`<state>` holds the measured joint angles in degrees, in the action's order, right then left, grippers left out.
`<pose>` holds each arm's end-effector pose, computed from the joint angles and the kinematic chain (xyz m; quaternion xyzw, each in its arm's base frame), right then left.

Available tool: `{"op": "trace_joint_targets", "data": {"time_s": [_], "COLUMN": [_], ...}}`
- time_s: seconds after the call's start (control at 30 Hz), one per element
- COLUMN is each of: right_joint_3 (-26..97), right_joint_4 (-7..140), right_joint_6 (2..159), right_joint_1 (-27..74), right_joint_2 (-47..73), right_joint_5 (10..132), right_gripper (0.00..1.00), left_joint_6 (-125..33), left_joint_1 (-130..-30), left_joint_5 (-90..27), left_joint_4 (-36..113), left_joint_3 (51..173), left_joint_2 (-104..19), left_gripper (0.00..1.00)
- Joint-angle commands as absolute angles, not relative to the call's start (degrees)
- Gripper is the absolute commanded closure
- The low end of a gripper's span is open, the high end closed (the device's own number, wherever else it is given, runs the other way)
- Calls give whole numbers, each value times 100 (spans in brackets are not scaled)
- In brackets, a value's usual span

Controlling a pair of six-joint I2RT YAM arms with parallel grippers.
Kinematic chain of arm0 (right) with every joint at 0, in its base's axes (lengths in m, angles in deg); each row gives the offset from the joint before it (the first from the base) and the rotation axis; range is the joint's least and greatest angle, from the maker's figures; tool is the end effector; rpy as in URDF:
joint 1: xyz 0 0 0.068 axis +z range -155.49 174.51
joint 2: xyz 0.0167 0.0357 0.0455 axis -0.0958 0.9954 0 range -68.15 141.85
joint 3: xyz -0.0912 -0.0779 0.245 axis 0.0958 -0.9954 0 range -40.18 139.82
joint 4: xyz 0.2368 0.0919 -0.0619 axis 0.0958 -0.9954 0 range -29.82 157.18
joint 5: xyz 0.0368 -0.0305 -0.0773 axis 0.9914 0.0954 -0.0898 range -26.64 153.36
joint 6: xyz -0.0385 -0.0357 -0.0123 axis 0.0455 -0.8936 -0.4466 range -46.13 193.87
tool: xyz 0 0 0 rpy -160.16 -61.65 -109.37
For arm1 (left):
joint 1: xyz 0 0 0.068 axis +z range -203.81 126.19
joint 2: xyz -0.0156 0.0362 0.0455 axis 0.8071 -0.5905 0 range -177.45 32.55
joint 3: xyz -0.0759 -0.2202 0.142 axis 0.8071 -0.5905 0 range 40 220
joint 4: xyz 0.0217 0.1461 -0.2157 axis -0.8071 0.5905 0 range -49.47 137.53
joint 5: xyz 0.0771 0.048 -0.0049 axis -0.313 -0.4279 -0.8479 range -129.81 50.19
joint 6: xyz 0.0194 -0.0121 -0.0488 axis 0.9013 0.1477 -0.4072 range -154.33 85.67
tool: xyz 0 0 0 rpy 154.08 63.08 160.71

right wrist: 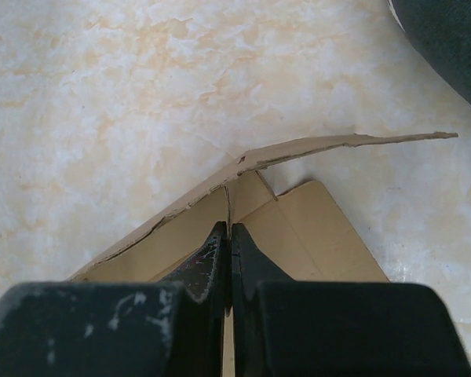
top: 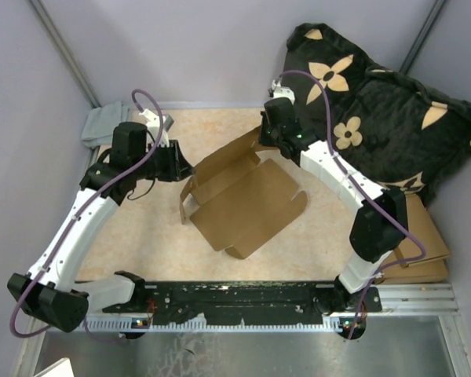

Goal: Fold the paper box

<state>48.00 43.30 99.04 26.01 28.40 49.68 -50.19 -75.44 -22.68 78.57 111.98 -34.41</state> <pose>0.3395 0.1983 0.3415 0.0094 0.8713 0.1358 0.4715 0.2249 -0.1004 0.3788 0.1147 0.8644 -0.2756 0.4047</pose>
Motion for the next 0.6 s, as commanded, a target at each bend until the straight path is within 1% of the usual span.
{"op": "trace_joint_targets", "data": {"time_s": [0.0, 0.1, 0.27, 0.4, 0.57], "right_joint_3": [5135, 5172, 5236, 5246, 5177], "right_joint_4": [4238, 4227, 4211, 4215, 4178], "right_joint_6": [9945, 9924, 9894, 9881, 9812], "right_joint_1": [2615, 2615, 2615, 2615, 2619], "right_joint_2": [2897, 2918, 2936, 2932, 2843], "right_joint_5": [4967, 4963, 4985, 5031, 5033], "right_gripper": [100, 100, 100, 100, 100], "left_joint_6": [-5241, -5316, -5375, -5375, -5301], "left_joint_1": [-7613, -7660, -7798, -7866, -7893], "left_joint_5": [-2100, -2081, -2200, -2293, -2734], "left_joint_4": [8050, 8071, 8065, 8051, 8181], "left_joint_3": [11427, 11427, 11455, 11402, 11419], "left_joint_2": [-3459, -3527, -3609, -3748, -3904], "left_gripper": [61, 58, 58, 61, 67]}}
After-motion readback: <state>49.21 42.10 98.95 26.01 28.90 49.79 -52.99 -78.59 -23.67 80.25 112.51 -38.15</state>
